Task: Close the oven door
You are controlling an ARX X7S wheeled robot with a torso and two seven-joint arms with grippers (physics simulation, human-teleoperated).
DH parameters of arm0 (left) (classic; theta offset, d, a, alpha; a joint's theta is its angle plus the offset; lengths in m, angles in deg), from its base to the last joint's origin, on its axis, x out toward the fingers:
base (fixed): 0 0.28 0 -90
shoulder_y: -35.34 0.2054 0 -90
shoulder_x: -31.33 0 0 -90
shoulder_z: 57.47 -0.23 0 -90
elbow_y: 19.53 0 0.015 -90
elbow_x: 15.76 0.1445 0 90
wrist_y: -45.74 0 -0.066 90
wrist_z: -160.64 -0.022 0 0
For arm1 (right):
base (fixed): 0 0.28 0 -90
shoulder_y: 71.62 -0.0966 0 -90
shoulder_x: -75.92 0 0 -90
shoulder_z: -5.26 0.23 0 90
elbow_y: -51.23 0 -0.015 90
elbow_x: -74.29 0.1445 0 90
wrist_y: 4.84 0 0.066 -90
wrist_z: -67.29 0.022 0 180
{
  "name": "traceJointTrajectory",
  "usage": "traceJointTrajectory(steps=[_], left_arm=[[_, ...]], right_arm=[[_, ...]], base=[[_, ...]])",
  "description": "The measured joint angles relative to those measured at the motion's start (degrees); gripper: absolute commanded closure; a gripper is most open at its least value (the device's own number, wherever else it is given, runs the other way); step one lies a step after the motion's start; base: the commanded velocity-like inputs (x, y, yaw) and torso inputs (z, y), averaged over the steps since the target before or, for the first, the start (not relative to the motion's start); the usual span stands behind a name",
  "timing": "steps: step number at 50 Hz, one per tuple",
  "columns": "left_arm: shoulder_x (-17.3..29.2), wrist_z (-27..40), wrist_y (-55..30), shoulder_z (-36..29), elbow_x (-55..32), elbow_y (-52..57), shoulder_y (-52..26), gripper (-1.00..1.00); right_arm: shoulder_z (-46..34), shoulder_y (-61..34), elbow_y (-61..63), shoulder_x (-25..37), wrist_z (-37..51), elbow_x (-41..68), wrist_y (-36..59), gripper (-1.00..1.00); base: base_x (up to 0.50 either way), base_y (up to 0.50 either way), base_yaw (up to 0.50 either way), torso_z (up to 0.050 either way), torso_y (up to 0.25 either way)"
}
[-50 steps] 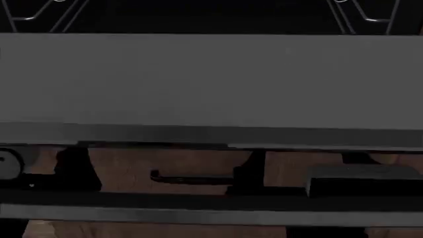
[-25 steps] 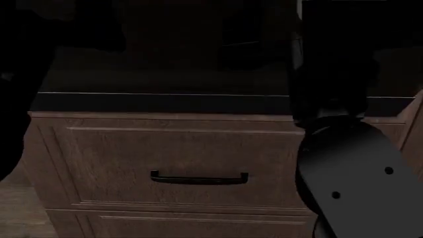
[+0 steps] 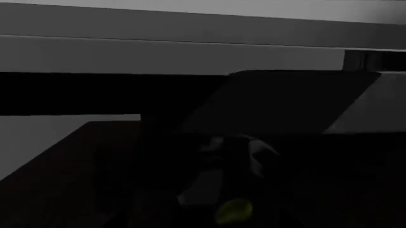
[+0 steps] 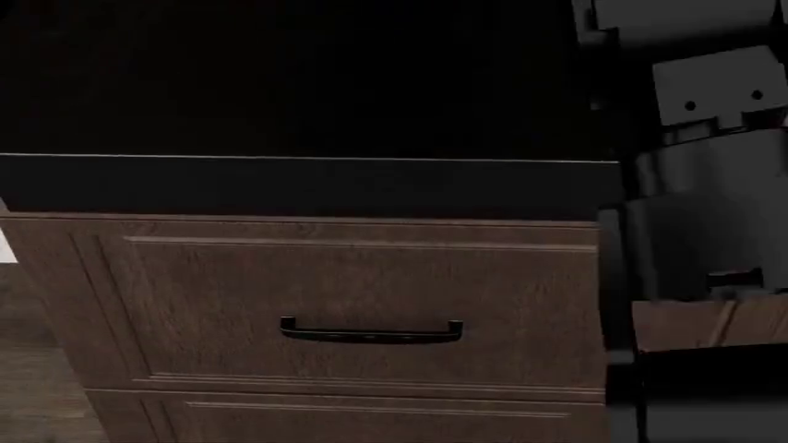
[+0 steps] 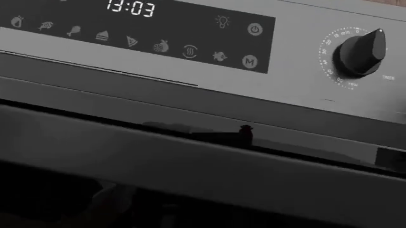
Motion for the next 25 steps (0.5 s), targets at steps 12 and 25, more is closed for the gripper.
traceJointTrajectory(steps=[12,25], left_arm=[[-1.79,-3.86,4.95,-10.9,-8.45,-16.41,-7.82,-1.0],[-2.32,-5.17,6.29,-14.45,-10.99,-21.56,-10.24,-1.0]], right_arm=[[4.12,-7.52,-18.89,-4.53,-2.88,-9.52,-5.93,-1.0],[5.49,-9.85,-24.76,-5.96,-3.44,-13.02,-7.58,-1.0]], base=[[0.0,0.0,0.0,0.0,0.0],[0.0,0.0,0.0,0.0,0.0]])
